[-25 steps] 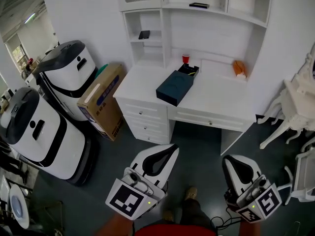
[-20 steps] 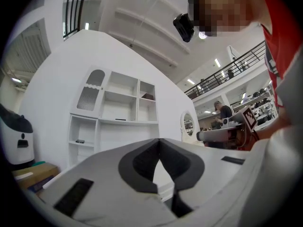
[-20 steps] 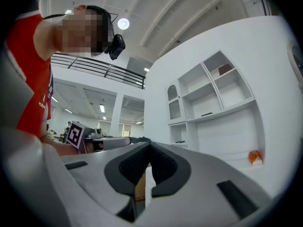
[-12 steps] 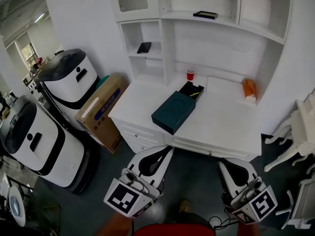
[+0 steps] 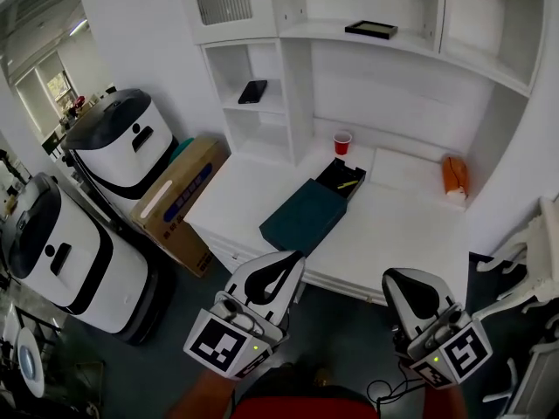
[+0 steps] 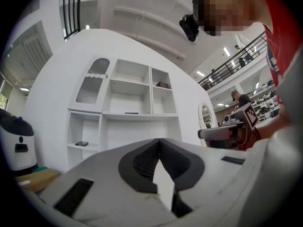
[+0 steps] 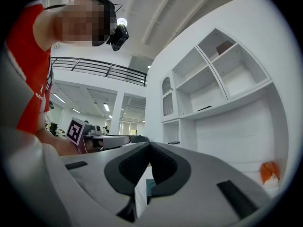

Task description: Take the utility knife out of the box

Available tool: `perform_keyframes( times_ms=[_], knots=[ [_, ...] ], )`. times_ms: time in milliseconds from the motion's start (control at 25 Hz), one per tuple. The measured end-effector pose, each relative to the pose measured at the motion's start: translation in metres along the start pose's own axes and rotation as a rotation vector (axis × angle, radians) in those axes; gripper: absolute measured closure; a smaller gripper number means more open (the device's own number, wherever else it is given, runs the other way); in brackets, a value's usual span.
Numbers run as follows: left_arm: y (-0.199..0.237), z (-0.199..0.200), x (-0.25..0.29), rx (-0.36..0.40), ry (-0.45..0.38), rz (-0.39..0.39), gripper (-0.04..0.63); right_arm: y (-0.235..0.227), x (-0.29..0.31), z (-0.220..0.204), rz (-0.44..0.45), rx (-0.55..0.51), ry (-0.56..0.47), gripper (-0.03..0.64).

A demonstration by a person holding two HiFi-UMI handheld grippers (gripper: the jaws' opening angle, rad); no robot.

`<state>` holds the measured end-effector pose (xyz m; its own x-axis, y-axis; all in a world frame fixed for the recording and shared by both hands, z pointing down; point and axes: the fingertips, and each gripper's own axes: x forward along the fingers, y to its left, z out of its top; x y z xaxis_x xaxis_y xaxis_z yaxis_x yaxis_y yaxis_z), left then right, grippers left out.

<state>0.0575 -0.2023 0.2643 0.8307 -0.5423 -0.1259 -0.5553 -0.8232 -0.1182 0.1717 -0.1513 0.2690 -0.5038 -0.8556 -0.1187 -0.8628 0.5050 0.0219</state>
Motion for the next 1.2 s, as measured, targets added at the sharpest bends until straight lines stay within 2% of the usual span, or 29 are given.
perform_keyframes(
  times_ms=[400, 560, 640, 1000, 1200],
  knots=[
    [0.048, -0.027, 0.065, -0.012, 0.018, -0.051, 0.589, -0.052, 0.067, -0.016, -0.002, -0.017, 0.021, 0.608],
    [0.071, -0.049, 0.090, -0.032, 0.093, -0.085, 0.589, -0.075, 0.099, -0.028, -0.022, -0.010, 0.044, 0.608],
    [0.084, -0.055, 0.101, -0.047, 0.097, -0.098, 0.589, -0.086, 0.116, -0.035, -0.032, -0.006, 0.061, 0.607],
    [0.131, -0.075, 0.140, -0.097, 0.106, -0.154, 0.589, -0.122, 0.175, -0.065, -0.025, 0.002, 0.152, 0.604],
    [0.141, -0.089, 0.162, -0.115, 0.111, -0.148, 0.589, -0.145, 0.192, -0.097, 0.050, -0.013, 0.274, 0.591]
  ],
)
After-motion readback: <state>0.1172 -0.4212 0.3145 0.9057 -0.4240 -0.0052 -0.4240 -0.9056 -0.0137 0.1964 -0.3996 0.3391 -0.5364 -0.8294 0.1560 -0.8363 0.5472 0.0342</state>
